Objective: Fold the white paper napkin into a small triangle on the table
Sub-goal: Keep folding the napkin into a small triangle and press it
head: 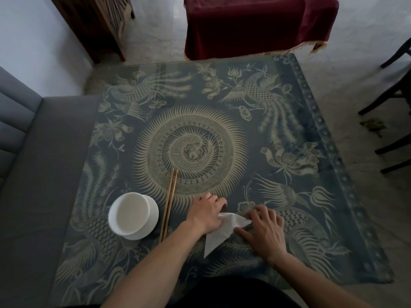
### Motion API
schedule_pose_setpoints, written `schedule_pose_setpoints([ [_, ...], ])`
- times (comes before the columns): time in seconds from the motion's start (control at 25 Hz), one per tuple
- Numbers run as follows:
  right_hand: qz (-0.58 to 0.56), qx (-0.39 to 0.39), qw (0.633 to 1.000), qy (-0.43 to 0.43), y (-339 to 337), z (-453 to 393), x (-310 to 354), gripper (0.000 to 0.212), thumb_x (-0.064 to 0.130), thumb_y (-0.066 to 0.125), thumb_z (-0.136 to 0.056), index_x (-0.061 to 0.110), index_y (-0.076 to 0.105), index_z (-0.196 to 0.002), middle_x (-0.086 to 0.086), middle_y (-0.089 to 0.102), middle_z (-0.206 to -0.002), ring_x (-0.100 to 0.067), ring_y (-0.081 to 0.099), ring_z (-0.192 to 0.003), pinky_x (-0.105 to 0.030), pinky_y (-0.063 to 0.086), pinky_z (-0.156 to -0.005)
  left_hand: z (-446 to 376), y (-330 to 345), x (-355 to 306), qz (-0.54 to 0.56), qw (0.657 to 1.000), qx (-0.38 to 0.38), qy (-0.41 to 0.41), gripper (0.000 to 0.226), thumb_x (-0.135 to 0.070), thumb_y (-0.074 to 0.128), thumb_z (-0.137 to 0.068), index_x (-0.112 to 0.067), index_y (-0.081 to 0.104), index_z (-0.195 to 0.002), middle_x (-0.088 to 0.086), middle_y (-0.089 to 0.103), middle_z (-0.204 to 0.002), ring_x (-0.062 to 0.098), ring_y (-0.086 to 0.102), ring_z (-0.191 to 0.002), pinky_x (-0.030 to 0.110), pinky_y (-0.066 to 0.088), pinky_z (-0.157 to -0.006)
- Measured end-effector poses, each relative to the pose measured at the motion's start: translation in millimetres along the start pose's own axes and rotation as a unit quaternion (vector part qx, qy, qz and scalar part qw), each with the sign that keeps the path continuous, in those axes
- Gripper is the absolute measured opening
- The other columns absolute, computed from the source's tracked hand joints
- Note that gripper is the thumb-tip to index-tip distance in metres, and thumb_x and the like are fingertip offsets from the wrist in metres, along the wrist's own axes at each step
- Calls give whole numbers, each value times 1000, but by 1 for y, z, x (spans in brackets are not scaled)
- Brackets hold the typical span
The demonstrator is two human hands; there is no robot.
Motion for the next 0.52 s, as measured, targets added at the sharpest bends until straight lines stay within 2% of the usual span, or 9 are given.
schedule_pose_setpoints([
  [0.2, -12, 62, 998, -5, 4, -14, 13, 71, 82, 54, -66, 35, 52, -118, 6, 44, -123, -23, 38, -111, -42, 37, -89, 2, 3, 4, 62, 996, 46, -35, 15, -32, 62, -78, -27, 55, -90, -1, 44, -102, 22, 38, -105, 40, 37, -87],
  [0.28, -31, 87, 996, -15, 3, -21, 19, 71, 82, 54, -64, 35, 52, -117, 6, 40, -126, -23, 33, -115, -43, 35, -92, 3, 4, 8, 130, 989, 45, -51, 14, -33, 65, -78, -28, 53, -82, -4, 47, -95, 19, 46, -100, 35, 41, -79],
  [0.4, -50, 117, 992, -26, 0, -38, 26, 60, 76, 56, -63, 34, 52, -105, 9, 42, -114, -20, 33, -110, -40, 32, -87, 7, 3, 20, 274, 955, 55, -102, 15, -31, 71, -78, -25, 58, -81, -5, 60, -85, 18, 59, -84, 31, 43, -64],
  [0.52, -118, 153, 981, -6, -6, -56, 31, 43, 57, 64, -64, 34, 45, -94, 13, 51, -94, -17, 45, -97, -38, 34, -78, 14, 5, 30, 347, 928, 23, -136, 16, -28, 75, -79, -25, 59, -79, -8, 62, -80, 12, 58, -78, 23, 39, -59],
])
Point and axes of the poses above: each hand's wrist, its own z-axis away from the middle knuckle, its own y-axis out of the palm, x = y × z, the point moved 3 cm from there along -z, towards the middle knuckle
